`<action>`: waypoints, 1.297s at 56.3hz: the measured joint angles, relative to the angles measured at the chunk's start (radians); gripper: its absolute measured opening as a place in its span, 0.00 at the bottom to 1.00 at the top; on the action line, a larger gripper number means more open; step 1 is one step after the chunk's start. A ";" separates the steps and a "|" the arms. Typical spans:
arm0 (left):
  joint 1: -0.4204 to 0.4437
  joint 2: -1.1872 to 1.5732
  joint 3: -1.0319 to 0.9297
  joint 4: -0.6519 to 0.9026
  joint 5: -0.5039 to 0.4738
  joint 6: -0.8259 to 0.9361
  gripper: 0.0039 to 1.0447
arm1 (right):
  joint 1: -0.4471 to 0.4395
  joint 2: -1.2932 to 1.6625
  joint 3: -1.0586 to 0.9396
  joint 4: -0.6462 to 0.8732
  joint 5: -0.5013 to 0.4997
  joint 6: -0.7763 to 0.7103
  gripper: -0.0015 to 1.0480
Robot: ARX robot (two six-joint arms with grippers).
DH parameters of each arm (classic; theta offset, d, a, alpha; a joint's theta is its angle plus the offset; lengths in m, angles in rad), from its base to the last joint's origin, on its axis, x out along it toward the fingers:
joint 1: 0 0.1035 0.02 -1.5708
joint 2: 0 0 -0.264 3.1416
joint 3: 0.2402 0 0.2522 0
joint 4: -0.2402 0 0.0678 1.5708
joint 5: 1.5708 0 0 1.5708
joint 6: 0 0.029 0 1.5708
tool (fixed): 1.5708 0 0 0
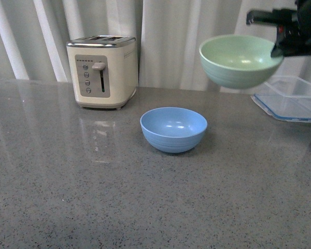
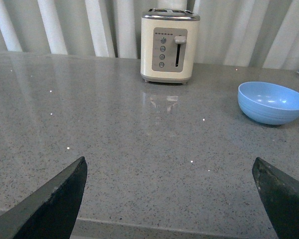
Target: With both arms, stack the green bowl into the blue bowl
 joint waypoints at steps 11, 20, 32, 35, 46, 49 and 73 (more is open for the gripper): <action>0.000 0.000 0.000 0.000 0.000 0.000 0.94 | 0.122 -0.024 0.011 0.015 -0.002 -0.001 0.01; 0.000 0.000 0.000 0.000 0.000 0.000 0.94 | 0.212 0.016 0.015 0.032 0.024 -0.004 0.01; 0.000 0.000 0.000 0.000 0.000 0.000 0.94 | 0.238 0.143 0.059 0.074 0.084 0.007 0.01; 0.000 0.000 0.000 0.000 0.000 0.000 0.94 | 0.234 0.161 0.064 0.077 0.090 0.012 0.01; 0.000 0.000 0.000 0.000 0.000 0.000 0.94 | 0.209 0.217 0.077 0.079 0.113 0.025 0.01; 0.000 0.000 0.000 0.000 0.000 0.000 0.94 | 0.201 0.232 0.079 0.079 0.121 0.028 0.01; 0.000 0.000 0.000 0.000 0.000 0.000 0.94 | 0.163 0.280 0.079 0.084 0.126 0.031 0.18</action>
